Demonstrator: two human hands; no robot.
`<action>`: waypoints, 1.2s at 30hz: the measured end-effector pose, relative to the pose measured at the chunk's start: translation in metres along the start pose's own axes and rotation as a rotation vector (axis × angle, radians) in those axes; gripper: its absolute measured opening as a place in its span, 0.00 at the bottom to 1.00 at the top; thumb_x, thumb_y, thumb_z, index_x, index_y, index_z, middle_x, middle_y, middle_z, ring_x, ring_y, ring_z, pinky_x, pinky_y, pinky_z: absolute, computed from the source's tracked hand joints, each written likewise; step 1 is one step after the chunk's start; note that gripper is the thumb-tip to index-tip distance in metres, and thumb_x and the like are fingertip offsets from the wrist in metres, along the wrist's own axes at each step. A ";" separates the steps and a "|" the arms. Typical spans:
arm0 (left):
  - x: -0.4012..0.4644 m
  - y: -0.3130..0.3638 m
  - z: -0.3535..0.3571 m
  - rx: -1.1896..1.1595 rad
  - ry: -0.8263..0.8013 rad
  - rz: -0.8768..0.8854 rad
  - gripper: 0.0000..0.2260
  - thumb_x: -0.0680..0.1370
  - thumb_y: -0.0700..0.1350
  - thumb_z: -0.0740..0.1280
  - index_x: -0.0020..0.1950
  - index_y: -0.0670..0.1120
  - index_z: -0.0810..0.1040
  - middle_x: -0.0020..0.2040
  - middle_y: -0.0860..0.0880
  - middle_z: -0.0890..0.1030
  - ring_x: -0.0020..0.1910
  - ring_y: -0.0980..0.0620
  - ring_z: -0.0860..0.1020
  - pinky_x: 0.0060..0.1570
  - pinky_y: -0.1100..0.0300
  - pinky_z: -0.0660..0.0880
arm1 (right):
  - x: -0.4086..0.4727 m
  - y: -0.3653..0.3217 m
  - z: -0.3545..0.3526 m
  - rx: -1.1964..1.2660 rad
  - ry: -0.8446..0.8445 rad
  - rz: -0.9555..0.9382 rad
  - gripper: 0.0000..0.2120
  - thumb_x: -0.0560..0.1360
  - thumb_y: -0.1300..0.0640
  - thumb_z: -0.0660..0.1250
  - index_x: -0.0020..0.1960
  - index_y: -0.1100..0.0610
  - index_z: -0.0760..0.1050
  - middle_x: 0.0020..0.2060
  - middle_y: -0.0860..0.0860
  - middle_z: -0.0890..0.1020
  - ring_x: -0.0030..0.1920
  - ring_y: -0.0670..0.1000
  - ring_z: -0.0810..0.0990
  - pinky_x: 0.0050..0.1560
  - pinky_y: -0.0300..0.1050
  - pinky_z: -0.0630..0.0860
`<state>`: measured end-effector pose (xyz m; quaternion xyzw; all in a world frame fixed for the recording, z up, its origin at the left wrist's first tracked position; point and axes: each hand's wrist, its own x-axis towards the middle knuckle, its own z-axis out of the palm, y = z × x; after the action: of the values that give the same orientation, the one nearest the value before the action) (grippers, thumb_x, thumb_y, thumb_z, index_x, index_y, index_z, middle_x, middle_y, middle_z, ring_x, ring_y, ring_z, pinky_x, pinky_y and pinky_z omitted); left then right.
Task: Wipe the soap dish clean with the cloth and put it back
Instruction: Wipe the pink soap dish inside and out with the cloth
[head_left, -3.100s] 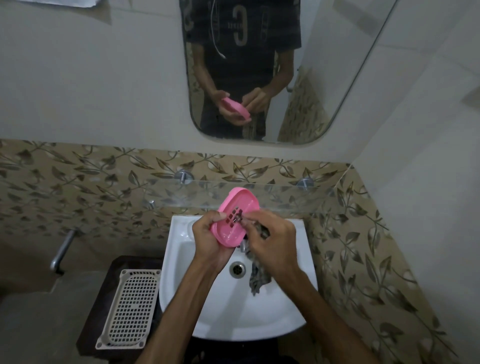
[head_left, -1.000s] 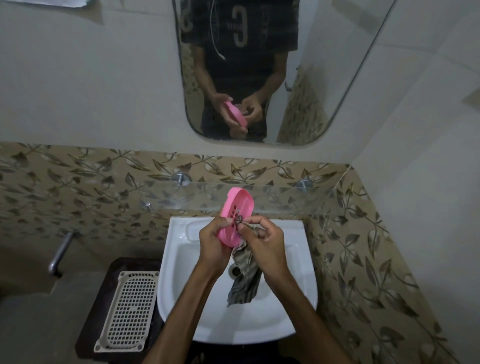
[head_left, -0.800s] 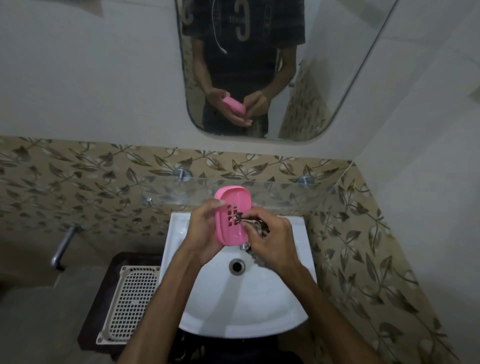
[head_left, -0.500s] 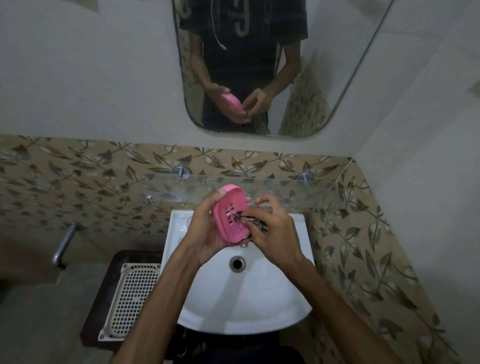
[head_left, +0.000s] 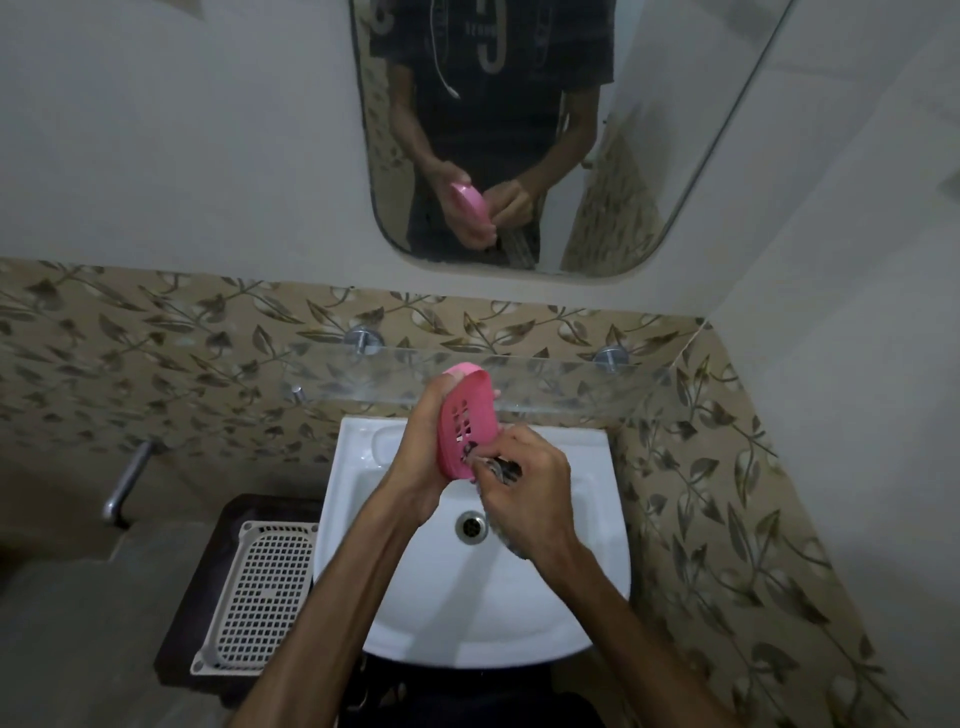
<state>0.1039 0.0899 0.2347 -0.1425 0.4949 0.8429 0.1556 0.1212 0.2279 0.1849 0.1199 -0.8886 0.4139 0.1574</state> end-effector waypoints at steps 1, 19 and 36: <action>-0.001 -0.001 -0.001 0.002 0.007 -0.001 0.27 0.76 0.64 0.62 0.60 0.44 0.84 0.50 0.44 0.86 0.44 0.48 0.84 0.52 0.49 0.76 | 0.000 0.002 -0.001 -0.006 -0.028 -0.003 0.06 0.70 0.61 0.78 0.46 0.54 0.86 0.44 0.47 0.85 0.44 0.45 0.82 0.44 0.47 0.82; -0.006 0.002 0.002 -0.206 -0.004 0.127 0.27 0.81 0.59 0.59 0.66 0.40 0.80 0.61 0.36 0.81 0.59 0.38 0.78 0.64 0.41 0.72 | 0.013 -0.002 -0.011 0.034 0.152 -0.050 0.08 0.71 0.60 0.80 0.49 0.53 0.87 0.46 0.48 0.88 0.45 0.44 0.85 0.46 0.45 0.83; -0.009 -0.013 0.003 -0.263 0.051 0.145 0.29 0.80 0.58 0.57 0.67 0.37 0.79 0.55 0.36 0.82 0.57 0.37 0.77 0.64 0.41 0.71 | -0.004 -0.001 -0.004 0.056 0.183 -0.003 0.09 0.70 0.63 0.81 0.49 0.55 0.88 0.44 0.49 0.88 0.43 0.41 0.84 0.45 0.38 0.83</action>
<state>0.1170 0.0976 0.2300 -0.1470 0.3931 0.9056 0.0619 0.1259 0.2308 0.1861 0.0872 -0.8584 0.4475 0.2352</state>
